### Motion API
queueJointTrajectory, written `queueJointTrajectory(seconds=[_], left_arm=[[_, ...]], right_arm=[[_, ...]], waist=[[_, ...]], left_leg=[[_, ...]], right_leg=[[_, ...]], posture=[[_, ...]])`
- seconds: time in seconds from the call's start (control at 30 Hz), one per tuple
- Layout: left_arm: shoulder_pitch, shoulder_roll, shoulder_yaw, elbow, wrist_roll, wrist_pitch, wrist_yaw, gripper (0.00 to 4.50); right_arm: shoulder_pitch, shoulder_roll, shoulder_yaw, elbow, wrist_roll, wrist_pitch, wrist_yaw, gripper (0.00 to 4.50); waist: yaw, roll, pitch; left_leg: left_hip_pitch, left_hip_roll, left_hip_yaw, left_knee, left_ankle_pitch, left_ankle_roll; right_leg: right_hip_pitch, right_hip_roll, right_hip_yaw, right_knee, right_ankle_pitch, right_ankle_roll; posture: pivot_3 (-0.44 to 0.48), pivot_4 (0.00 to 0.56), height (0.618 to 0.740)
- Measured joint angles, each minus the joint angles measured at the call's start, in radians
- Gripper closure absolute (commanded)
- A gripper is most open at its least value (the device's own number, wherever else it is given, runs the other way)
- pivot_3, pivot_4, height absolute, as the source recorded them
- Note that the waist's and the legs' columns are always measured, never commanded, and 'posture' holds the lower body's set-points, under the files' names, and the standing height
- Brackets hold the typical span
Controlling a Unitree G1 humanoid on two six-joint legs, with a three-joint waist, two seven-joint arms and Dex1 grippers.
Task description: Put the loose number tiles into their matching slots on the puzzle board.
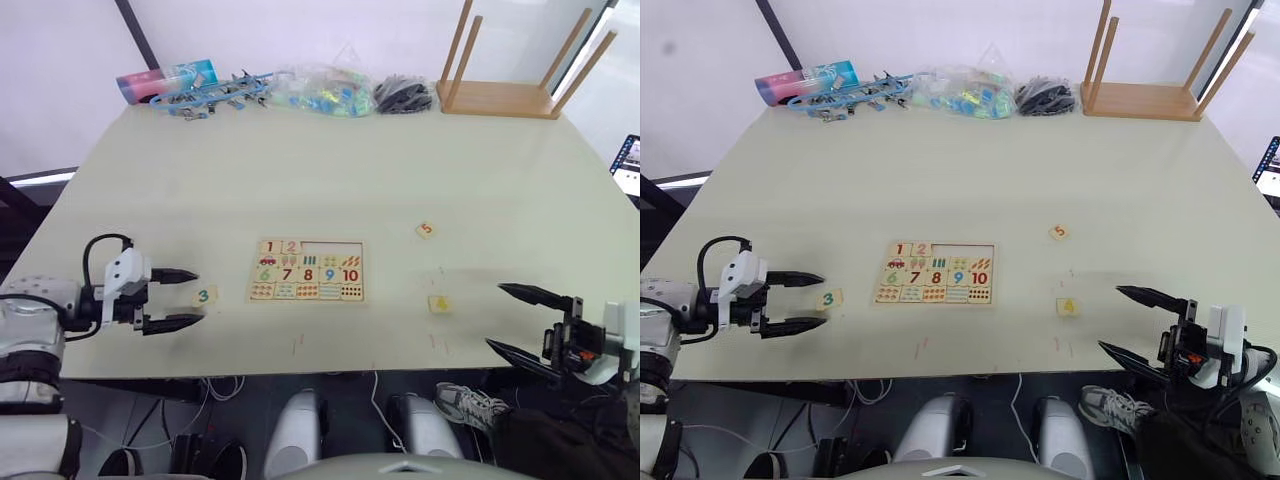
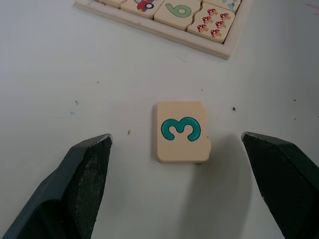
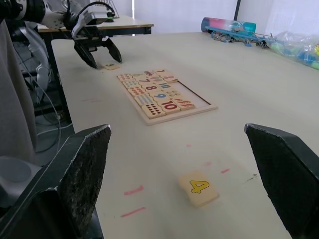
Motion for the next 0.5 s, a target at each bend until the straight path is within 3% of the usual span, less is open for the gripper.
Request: queueJointTrajectory(seconds=[0.37, 0.5], left_arm=[[-0.046, -0.017, -0.056, 0.096, -0.052, -0.065, -0.001, 0.07], [-0.046, -0.015, -0.089, 0.082, -0.083, -0.045, -0.001, 1.27]], right_arm=[[-0.008, -0.002, 0.002, -0.001, 0.0, 0.007, -0.002, 0.0], [-0.011, -0.002, 0.002, 0.003, 0.0, 0.007, 0.005, 0.0]], waist=[[-0.001, 0.0, 0.0], [0.0, 0.0, 0.0]], left_leg=[[0.0, 0.0, 0.0, 0.0, 0.0, 0.0], [0.0, 0.0, 0.0, 0.001, 0.0, 0.0]], right_leg=[[0.0, 0.0, 0.0, 0.0, 0.0, 0.0], [0.0, 0.0, 0.0, 0.001, 0.0, 0.0]], posture=[[0.0, 0.15, 0.737], [0.0, 0.15, 0.737]])
